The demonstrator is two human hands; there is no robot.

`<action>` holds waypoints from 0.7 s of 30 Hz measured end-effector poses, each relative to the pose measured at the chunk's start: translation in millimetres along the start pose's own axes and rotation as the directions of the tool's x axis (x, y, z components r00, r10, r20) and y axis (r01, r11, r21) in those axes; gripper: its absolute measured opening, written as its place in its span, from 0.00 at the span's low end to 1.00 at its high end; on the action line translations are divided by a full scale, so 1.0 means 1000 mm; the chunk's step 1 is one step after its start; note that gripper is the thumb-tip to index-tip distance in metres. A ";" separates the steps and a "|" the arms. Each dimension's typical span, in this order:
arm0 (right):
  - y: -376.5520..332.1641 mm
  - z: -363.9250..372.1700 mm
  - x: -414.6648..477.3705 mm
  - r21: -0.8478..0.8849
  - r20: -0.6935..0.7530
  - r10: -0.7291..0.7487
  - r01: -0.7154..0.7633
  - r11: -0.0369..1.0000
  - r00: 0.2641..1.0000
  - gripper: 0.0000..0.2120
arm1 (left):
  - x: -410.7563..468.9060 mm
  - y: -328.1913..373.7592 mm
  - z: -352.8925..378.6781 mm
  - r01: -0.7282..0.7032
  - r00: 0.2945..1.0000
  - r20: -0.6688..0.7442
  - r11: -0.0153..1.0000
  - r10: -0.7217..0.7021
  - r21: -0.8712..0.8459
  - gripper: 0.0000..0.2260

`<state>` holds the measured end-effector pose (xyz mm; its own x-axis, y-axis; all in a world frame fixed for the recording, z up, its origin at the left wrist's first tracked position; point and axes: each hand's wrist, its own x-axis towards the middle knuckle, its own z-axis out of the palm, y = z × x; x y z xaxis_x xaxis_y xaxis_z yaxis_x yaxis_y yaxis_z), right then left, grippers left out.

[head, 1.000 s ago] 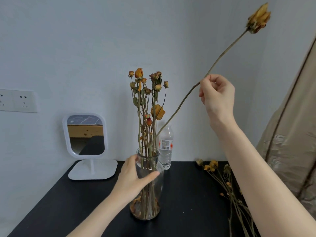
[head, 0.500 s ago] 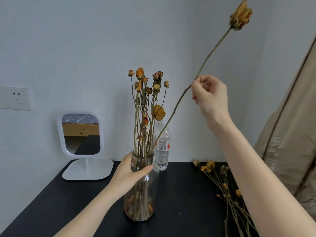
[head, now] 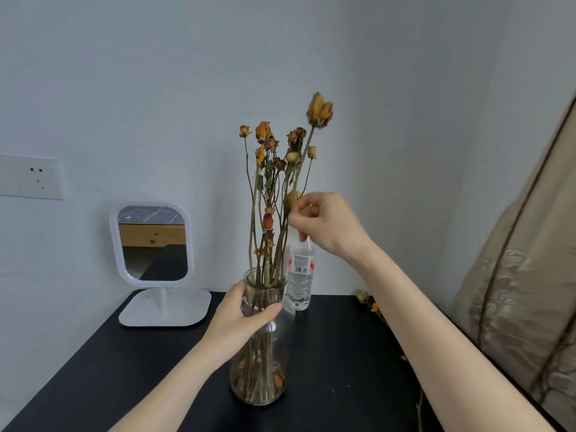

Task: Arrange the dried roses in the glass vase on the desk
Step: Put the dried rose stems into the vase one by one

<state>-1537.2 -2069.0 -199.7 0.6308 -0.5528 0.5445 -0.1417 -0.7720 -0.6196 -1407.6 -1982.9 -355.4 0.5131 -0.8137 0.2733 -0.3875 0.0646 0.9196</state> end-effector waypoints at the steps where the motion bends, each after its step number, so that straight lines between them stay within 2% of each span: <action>1: 0.002 0.004 -0.002 -0.036 0.031 0.016 -0.015 0.999 0.999 0.05 | 0.000 0.000 0.000 -0.002 1.000 -0.004 1.000 0.002 0.001 0.22; 8: 0.016 0.024 -0.013 -0.113 0.164 0.125 -0.107 0.988 0.979 0.03 | 0.000 -0.001 0.001 -0.001 1.000 -0.014 1.000 0.001 -0.011 0.16; 14: 0.022 0.033 -0.022 -0.151 0.209 0.121 -0.090 0.984 0.971 0.05 | 0.001 -0.002 0.002 0.011 1.000 -0.025 1.000 -0.012 -0.027 0.16; 21: 0.025 0.033 -0.031 -0.116 0.230 0.109 -0.084 0.990 0.967 0.06 | -0.001 0.000 0.002 0.011 0.999 -0.045 0.999 -0.013 -0.042 0.16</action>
<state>-1535.4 -2060.8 -250.5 0.7699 -0.5468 0.3291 -0.2821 -0.7541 -0.5931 -1410.0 -1983.3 -356.8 0.5523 -0.7875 0.2736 -0.3494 0.0793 0.9336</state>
